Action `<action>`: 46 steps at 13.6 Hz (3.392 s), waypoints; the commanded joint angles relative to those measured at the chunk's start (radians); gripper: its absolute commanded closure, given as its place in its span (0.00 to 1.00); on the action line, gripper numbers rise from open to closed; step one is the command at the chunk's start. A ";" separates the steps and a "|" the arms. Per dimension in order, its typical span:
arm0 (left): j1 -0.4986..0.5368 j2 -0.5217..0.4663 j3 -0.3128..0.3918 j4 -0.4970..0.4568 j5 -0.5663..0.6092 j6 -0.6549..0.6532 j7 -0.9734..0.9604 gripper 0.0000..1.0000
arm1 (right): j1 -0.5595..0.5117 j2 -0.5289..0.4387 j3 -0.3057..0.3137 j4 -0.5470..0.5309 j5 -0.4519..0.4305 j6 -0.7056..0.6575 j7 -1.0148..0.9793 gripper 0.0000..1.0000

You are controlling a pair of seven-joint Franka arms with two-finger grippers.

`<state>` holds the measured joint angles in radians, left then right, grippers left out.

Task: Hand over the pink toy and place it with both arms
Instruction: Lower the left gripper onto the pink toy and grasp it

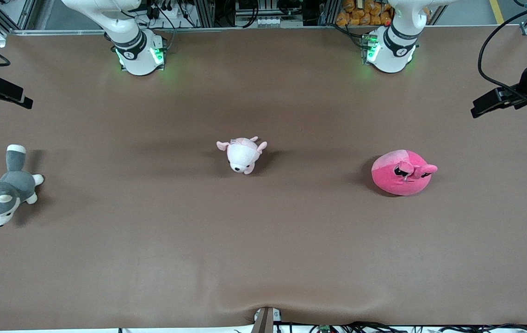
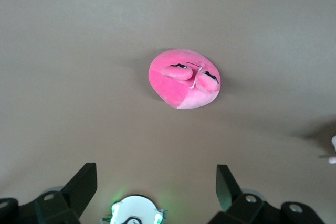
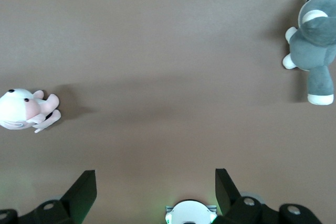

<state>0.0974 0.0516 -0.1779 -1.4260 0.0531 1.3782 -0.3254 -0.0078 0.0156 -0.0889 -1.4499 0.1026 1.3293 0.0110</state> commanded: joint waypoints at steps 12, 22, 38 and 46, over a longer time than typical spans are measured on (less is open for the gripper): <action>0.048 0.008 0.002 -0.094 -0.001 0.077 -0.360 0.00 | 0.051 0.033 0.003 0.010 -0.115 0.022 0.014 0.00; 0.070 0.020 -0.018 -0.272 -0.001 0.246 -0.682 0.00 | 0.054 0.040 0.003 0.010 -0.098 0.024 0.015 0.00; 0.053 0.205 -0.037 -0.402 -0.088 0.427 -1.377 0.00 | 0.083 0.070 0.005 0.017 0.006 0.067 0.096 0.00; 0.085 0.215 -0.035 -0.481 -0.088 0.551 -1.377 0.00 | 0.104 0.089 0.003 0.011 0.031 0.102 0.095 0.00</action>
<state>0.1814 0.2795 -0.2115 -1.8677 -0.0189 1.8878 -1.6923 0.0933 0.0991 -0.0773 -1.4502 0.1232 1.4431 0.0913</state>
